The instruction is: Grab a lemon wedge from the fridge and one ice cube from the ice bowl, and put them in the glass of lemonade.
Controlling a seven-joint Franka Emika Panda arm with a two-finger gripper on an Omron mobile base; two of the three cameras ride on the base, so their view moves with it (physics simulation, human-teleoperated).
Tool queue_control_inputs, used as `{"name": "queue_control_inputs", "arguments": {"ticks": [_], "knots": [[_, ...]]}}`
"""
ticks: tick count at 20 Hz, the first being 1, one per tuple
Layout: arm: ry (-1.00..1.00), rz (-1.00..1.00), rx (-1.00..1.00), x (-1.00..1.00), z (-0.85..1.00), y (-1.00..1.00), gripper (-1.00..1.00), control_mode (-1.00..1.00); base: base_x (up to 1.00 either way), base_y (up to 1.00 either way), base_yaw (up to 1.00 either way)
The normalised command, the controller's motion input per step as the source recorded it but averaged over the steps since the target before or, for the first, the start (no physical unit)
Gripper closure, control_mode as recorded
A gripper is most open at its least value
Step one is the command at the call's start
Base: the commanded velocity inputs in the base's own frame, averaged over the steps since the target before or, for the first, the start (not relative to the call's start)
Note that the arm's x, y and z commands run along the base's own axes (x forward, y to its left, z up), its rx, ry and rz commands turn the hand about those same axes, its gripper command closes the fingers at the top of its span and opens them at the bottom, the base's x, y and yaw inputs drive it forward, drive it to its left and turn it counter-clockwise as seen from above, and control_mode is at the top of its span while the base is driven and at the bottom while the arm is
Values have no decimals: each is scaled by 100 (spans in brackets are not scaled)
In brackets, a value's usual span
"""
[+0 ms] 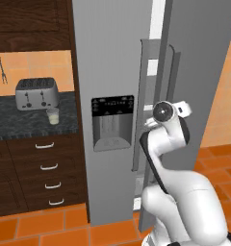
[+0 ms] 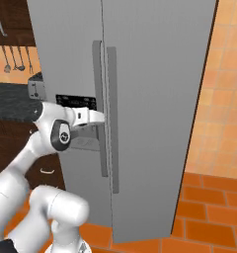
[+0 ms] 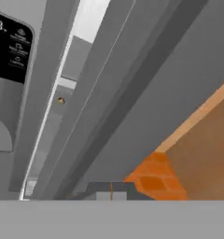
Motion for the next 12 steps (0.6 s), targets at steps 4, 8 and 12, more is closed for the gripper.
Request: {"name": "queue_control_inputs", "arguments": {"ticks": [4, 8, 12], "knots": [[56, -5, -43, 59, 22, 66, -100, -100, 0, 0, 0], [24, 0, -25, 44, -13, 51, -100, -100, 0, 0, 0], [3, -2, -20, 59, -31, 0, -100, -100, 0, 0, 0]]}}
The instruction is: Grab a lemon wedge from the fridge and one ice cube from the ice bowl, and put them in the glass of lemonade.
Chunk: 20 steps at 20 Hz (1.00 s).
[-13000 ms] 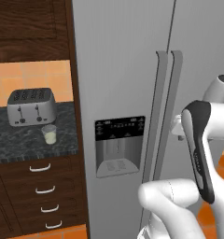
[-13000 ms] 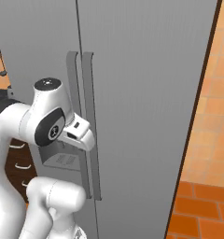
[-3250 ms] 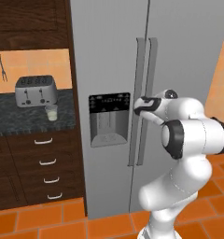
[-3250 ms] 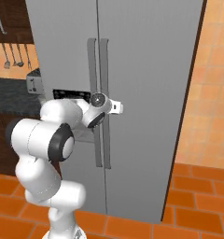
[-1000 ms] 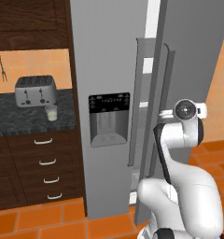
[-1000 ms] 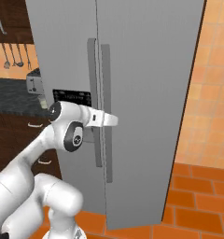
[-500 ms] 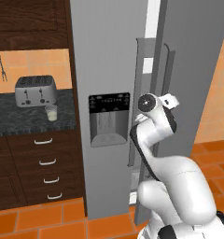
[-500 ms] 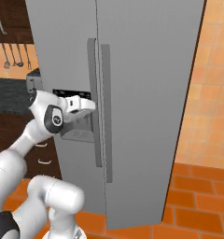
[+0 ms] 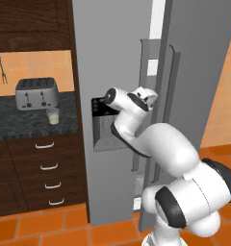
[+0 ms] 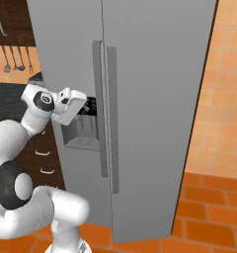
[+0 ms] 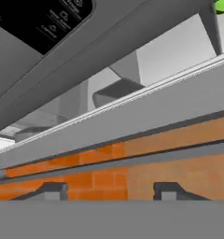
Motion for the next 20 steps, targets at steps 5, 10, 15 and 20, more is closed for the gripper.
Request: {"name": "queue_control_inputs", "arguments": {"ticks": [5, 10, 15, 20], "knots": [[14, -3, -26, 65, -3, -9, -100, -100, 0, 0, 0], [2, 0, -6, 42, -25, -28, -100, -100, 0, 0, 0], [-7, 0, 4, 20, -24, -25, -100, -100, 0, 0, 0], [-1, 0, 0, 38, -2, -24, -100, -100, 0, 0, 0]]}}
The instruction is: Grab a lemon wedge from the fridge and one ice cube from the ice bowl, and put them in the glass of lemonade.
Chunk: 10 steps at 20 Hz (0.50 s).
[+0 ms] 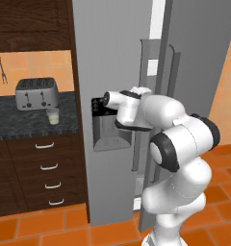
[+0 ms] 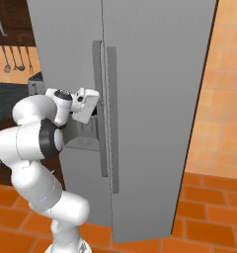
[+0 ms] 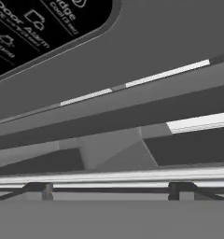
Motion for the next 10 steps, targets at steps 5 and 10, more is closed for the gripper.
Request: {"name": "queue_control_inputs", "arguments": {"ticks": [5, 10], "knots": [[0, 0, 0, 17, 0, -41, -100, -100, 0, 0, 0], [0, 0, 0, 16, 0, -38, -100, -100, 0, 0, 0]]}}
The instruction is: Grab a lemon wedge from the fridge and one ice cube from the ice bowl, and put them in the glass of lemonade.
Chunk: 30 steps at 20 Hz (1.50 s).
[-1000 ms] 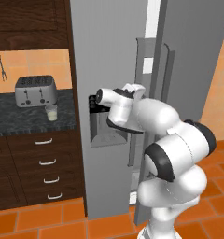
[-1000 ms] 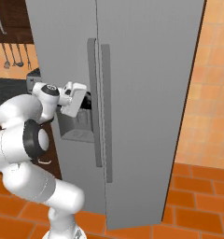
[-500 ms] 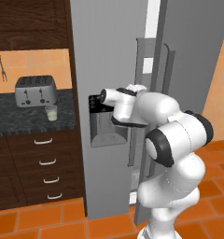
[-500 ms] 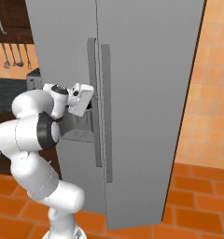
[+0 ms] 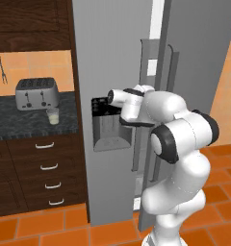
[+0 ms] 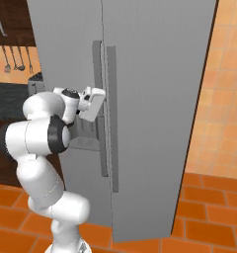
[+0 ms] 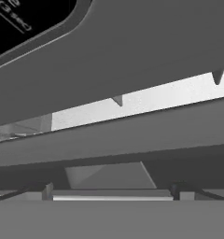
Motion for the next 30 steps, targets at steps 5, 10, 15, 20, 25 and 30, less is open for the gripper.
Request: {"name": "queue_control_inputs", "arguments": {"ticks": [5, 10, 15, 20, 25, 30], "knots": [[1, 0, 0, -7, 0, -56, -100, -100, 0, 0, 0], [2, -6, 0, -28, 0, -92, -100, -100, 0, 0, 0], [2, -9, 0, -38, 0, -100, -100, -100, 0, 0, 0], [7, -17, 2, -55, 0, -100, -100, -100, 0, 0, 0], [10, -33, 4, -59, 0, -96, -100, -100, 0, 0, 0], [5, -21, 7, -44, 0, -100, -100, -100, 0, 0, 0]]}}
